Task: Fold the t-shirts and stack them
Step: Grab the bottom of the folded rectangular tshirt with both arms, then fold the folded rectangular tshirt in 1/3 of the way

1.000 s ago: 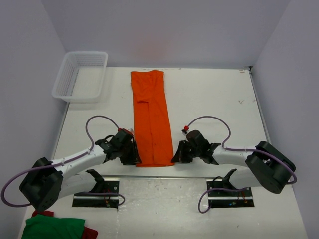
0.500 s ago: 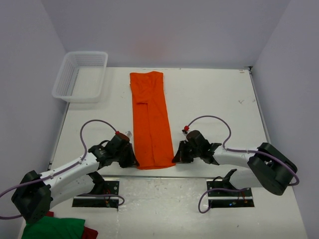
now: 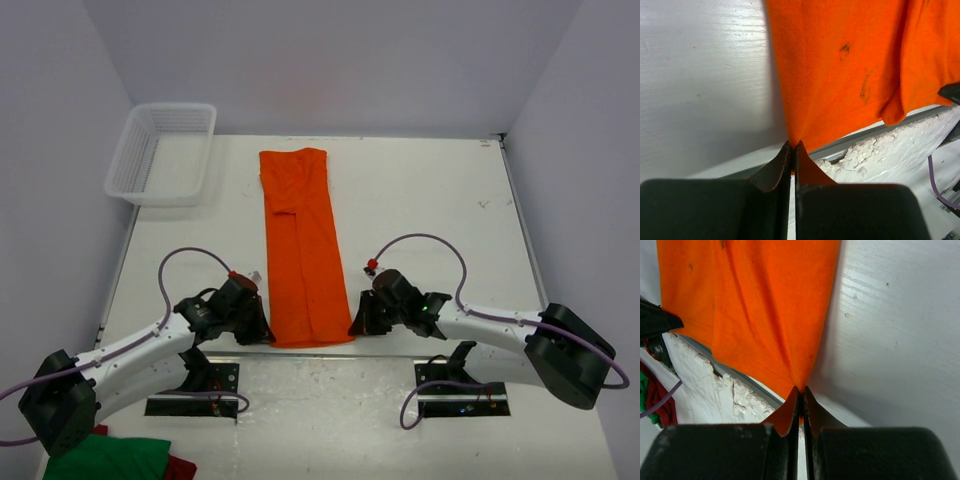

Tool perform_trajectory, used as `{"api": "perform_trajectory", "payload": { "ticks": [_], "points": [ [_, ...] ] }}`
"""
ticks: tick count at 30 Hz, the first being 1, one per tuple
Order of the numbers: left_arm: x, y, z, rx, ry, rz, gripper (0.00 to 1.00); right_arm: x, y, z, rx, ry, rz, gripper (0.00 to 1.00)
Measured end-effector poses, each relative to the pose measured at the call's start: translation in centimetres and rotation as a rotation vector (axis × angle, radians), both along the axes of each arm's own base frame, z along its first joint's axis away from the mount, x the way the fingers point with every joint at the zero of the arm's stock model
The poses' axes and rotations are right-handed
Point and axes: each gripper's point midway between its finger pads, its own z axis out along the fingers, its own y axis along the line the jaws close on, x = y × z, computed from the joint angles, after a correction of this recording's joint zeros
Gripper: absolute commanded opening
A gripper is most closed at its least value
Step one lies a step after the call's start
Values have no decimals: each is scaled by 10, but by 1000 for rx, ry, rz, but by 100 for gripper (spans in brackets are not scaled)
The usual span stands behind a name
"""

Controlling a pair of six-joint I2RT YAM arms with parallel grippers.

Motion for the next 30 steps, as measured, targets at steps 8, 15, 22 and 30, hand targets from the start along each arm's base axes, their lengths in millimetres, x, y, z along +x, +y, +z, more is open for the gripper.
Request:
{"api": "perform_trajectory", "payload": {
  "ticks": [8, 15, 22, 30],
  "points": [
    [-2, -2, 3, -15, -8, -12, 0, -3, 0, 0, -2, 0, 12, 0],
    [-1, 1, 6, 12, -15, -20, 0, -7, 1, 3, -26, -8, 47, 0],
    [49, -10, 54, 50, -141, 16, 0, 56, 29, 65, -36, -134, 27, 0],
    [145, 13, 86, 137, -224, 154, 0, 159, 33, 102, -92, -214, -29, 0]
  ]
}}
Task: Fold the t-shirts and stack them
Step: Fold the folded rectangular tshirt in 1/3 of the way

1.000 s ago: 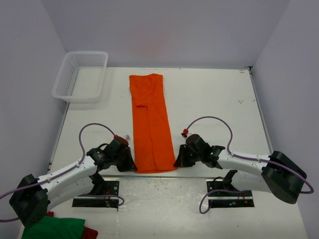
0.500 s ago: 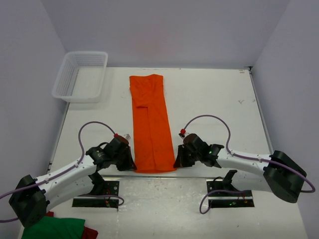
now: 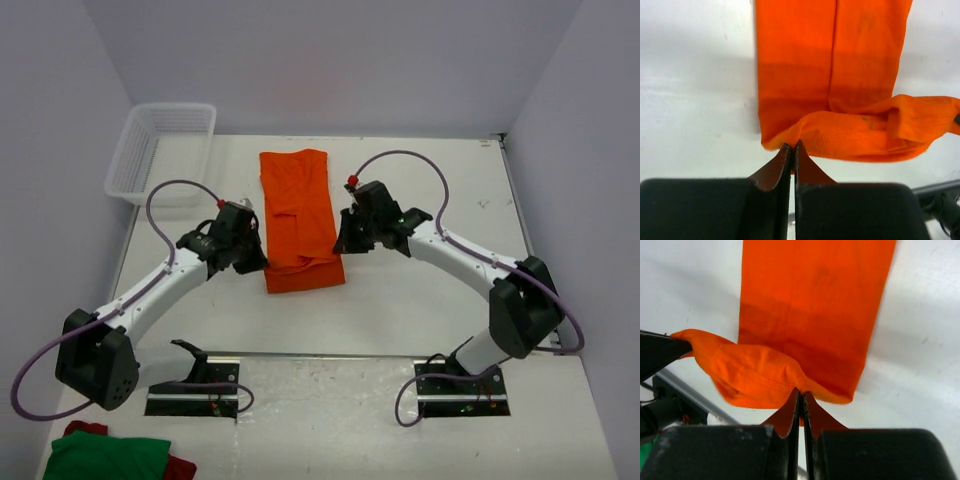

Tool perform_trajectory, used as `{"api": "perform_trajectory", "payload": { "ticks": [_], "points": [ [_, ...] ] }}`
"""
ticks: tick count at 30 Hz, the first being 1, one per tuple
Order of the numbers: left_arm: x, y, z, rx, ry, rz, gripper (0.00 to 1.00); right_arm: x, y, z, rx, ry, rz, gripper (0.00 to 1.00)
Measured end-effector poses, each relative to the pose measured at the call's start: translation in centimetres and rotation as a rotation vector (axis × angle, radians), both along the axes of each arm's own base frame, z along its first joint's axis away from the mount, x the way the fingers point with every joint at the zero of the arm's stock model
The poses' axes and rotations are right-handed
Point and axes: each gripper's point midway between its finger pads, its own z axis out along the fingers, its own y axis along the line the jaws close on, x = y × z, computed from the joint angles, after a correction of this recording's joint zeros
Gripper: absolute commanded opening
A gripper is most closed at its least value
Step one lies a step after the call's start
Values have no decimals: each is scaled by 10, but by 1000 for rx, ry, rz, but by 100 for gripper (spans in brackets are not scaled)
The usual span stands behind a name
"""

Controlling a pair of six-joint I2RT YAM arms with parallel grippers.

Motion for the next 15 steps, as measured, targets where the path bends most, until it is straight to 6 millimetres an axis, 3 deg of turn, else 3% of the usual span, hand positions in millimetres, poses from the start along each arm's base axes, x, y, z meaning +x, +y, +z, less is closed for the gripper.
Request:
{"api": "perform_trajectory", "payload": {
  "ticks": [7, 11, 15],
  "points": [
    [70, 15, 2, 92, 0, 42, 0, 72, 1, -10, -52, 32, 1, 0],
    [107, 10, -2, 120, -7, 37, 0, 95, -1, -20, -66, 62, 7, 0],
    [125, 6, -15, 141, 17, 24, 0, 109, -2, -27, -75, 89, 15, 0]
  ]
}}
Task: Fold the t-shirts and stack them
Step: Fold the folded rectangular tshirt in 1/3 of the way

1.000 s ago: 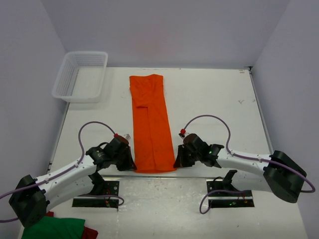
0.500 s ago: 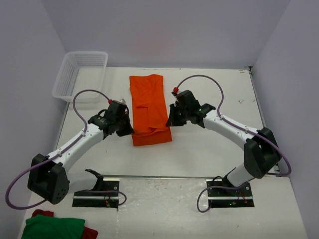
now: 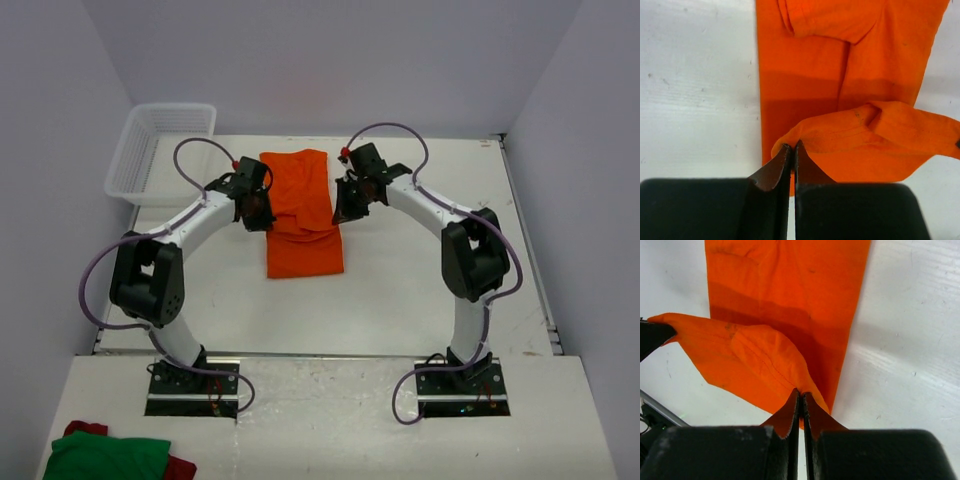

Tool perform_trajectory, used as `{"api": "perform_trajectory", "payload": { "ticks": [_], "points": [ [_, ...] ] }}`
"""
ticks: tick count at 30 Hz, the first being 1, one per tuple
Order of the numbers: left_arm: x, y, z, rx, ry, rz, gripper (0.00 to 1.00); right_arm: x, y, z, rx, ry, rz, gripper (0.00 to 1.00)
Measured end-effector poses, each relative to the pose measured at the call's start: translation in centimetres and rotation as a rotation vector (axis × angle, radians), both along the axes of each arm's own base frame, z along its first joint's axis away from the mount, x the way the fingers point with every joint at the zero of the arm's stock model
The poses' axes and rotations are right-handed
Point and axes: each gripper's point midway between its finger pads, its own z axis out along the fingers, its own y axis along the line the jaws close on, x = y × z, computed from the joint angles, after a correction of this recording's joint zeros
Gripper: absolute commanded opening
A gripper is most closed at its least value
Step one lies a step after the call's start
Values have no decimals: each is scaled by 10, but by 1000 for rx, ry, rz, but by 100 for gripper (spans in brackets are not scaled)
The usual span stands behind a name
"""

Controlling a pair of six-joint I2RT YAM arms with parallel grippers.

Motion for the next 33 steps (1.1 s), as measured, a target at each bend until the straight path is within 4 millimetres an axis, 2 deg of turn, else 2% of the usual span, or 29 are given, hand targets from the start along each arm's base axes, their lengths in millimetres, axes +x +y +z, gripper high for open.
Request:
{"api": "perform_trajectory", "payload": {
  "ticks": [6, 11, 15, 24, 33],
  "points": [
    [19, -5, -13, 19, 19, -5, 0, 21, 1, -5, 0, 20, 16, 0],
    [38, -7, -12, 22, 5, -1, 0, 43, 1, -2, 6, 17, 22, 0],
    [49, -2, -12, 23, -2, 12, 0, 54, 3, 0, 9, 13, 29, 0],
    [57, 17, -15, 26, 5, 53, 0, 60, 6, -5, 9, 36, 53, 0],
    [66, 15, -34, 26, 40, 48, 0, 63, 8, -25, 4, 80, 68, 0]
  ]
}}
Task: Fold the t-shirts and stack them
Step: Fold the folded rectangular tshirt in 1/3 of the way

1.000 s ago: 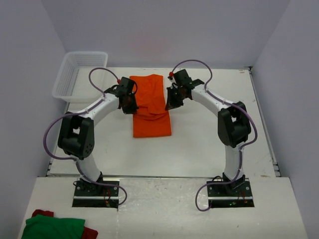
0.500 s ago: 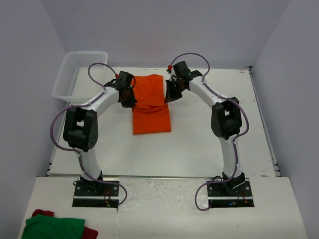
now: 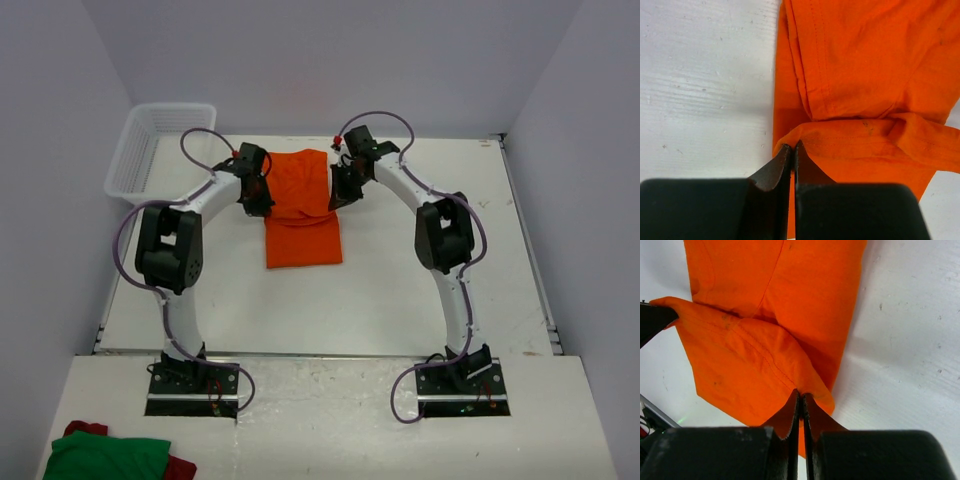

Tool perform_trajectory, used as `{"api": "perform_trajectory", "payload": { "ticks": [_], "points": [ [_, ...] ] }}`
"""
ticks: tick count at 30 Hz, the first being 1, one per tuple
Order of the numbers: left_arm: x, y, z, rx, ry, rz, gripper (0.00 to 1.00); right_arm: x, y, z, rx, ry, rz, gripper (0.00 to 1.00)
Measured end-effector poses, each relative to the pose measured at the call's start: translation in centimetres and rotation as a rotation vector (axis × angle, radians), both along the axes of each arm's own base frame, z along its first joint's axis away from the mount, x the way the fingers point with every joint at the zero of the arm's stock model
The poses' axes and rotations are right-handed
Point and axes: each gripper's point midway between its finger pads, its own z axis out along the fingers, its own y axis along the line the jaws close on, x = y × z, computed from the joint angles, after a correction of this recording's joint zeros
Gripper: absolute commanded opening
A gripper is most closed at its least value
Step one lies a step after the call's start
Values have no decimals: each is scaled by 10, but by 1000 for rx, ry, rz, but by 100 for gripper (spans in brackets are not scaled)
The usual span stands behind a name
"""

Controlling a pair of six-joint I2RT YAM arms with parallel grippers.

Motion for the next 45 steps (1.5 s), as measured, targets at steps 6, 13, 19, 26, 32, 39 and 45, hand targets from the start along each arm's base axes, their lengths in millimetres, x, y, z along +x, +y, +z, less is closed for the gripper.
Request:
{"api": "perform_trajectory", "payload": {
  "ticks": [6, 13, 19, 26, 32, 39, 45],
  "points": [
    [15, 3, 0, 34, -24, 3, 60, 17, 1, -5, -7, -15, 8, 11],
    [51, 24, 35, 161, -164, 51, 74, 73, -14, 27, -20, -196, -23, 94],
    [50, 7, 79, 152, -313, -25, 28, 95, -66, 72, -151, -387, -103, 47],
    [-8, -90, 65, 70, -313, -294, 0, 49, -75, 92, -146, -351, -133, 0],
    [-62, -129, 26, 10, -204, -445, 0, -17, -36, 35, -112, -152, -32, 0],
    [-54, -134, 15, 5, -207, -445, 0, -68, 19, 12, -56, -72, 88, 0],
    [-51, -138, -6, 21, -162, -454, 0, -70, 17, -8, -52, -38, 40, 0]
  ]
}}
